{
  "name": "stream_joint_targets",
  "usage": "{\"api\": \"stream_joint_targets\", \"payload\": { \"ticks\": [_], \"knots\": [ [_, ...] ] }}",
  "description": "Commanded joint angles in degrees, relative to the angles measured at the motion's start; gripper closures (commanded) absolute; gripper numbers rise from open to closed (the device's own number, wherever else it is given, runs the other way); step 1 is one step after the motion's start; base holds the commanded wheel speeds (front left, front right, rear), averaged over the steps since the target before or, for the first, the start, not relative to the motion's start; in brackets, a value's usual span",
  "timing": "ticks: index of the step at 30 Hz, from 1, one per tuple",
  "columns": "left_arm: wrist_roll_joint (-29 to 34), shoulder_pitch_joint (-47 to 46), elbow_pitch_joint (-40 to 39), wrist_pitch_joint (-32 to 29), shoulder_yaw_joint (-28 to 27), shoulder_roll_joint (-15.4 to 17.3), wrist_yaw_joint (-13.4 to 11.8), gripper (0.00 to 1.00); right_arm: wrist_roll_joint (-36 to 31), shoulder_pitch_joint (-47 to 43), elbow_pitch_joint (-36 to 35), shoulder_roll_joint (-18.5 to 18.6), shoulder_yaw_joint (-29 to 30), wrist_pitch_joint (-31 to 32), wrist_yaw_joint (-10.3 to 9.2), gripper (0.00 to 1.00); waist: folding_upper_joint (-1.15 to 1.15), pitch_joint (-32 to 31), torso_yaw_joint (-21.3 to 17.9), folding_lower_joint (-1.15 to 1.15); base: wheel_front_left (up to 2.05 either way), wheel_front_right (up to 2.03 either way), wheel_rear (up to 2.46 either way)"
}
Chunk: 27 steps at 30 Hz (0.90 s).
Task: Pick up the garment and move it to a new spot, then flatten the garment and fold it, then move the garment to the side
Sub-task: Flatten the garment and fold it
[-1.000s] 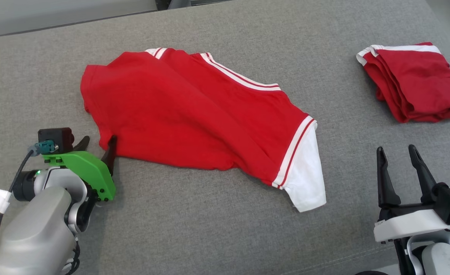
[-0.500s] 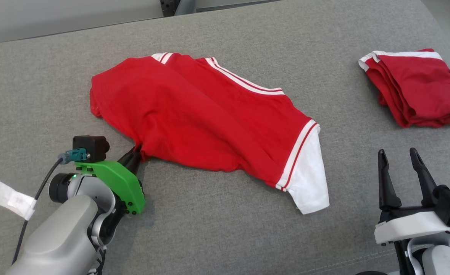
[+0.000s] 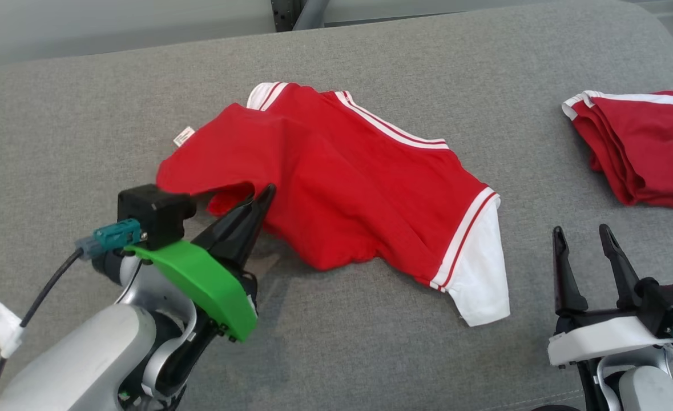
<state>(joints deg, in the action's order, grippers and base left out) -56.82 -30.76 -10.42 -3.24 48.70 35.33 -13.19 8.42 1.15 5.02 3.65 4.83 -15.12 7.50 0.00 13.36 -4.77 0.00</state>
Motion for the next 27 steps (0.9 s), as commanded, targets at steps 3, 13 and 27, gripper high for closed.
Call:
{"api": "stream_joint_targets", "payload": {
  "ticks": [3,13,27],
  "knots": [
    [0.5,-4.7,-4.2,-4.2,0.6,-0.3,-0.2,1.0,0.4,2.0,0.3,-0.1,-1.3,0.0,-0.02,0.0,0.0,1.5,-1.6,0.0,0.0,0.0,0.0],
    [-2.0,-24.7,5.1,-22.4,4.3,-8.5,3.3,1.0,1.7,6.8,1.6,-0.5,-4.0,0.0,-0.02,0.0,0.0,6.8,-9.8,0.0,0.0,0.0,0.0],
    [8.7,-42.5,39.3,-28.0,11.4,-10.6,10.8,1.0,9.4,8.5,3.9,-0.8,-8.9,0.0,-0.02,0.0,0.0,11.8,-23.3,0.0,0.0,0.0,0.0]
  ]
}}
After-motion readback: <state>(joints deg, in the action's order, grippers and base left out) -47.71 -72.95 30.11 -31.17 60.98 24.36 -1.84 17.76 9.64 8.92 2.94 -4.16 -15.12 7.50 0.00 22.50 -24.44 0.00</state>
